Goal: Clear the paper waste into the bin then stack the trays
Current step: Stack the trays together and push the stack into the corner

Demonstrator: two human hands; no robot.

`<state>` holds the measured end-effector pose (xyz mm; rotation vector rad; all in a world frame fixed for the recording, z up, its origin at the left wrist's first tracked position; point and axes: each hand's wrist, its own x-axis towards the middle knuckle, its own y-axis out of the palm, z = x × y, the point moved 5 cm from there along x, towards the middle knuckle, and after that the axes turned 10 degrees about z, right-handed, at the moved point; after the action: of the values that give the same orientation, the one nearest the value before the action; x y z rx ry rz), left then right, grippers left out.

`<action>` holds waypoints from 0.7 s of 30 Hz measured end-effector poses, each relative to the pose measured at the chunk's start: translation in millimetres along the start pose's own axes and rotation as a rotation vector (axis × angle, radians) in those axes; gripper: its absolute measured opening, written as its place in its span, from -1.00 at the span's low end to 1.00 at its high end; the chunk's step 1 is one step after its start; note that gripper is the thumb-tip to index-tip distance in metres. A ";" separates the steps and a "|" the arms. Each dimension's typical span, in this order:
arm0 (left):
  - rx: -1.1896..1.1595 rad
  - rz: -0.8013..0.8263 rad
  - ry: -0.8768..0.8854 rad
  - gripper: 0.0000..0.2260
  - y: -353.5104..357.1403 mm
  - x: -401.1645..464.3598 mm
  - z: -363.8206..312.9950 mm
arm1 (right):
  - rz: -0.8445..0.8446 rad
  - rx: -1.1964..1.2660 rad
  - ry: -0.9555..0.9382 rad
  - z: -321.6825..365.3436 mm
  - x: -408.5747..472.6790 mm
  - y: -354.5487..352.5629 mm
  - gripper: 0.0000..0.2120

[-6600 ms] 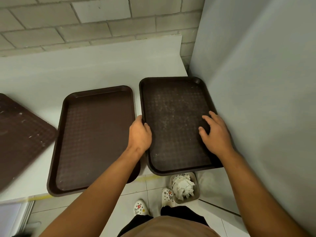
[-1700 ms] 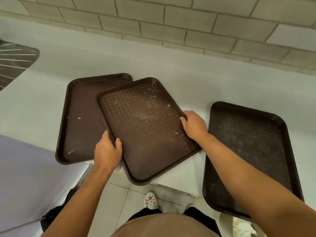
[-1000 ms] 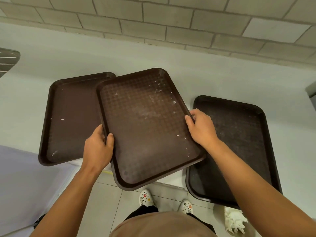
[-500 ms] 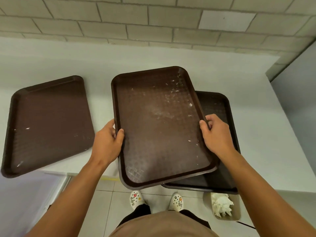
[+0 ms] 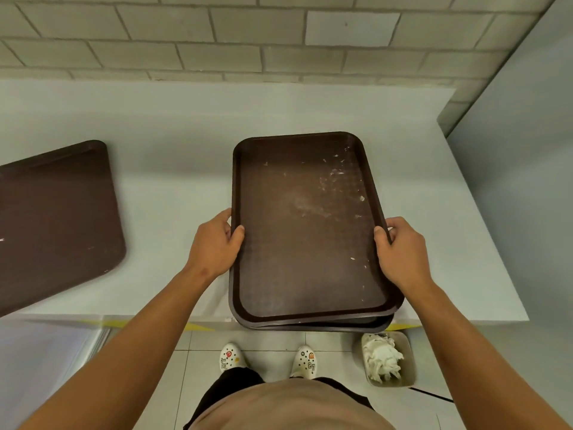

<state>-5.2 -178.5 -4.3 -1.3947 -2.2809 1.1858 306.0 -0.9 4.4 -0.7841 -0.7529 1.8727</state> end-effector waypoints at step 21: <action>0.021 -0.036 -0.098 -0.56 29.6 3.5 15.3 | -0.035 0.023 0.006 -33.3 -15.2 27.6 -0.76</action>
<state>3.8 -176.9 -36.6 -1.3094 -2.3410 1.2908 322.9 -19.5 -34.0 -0.7576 -0.7360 1.8431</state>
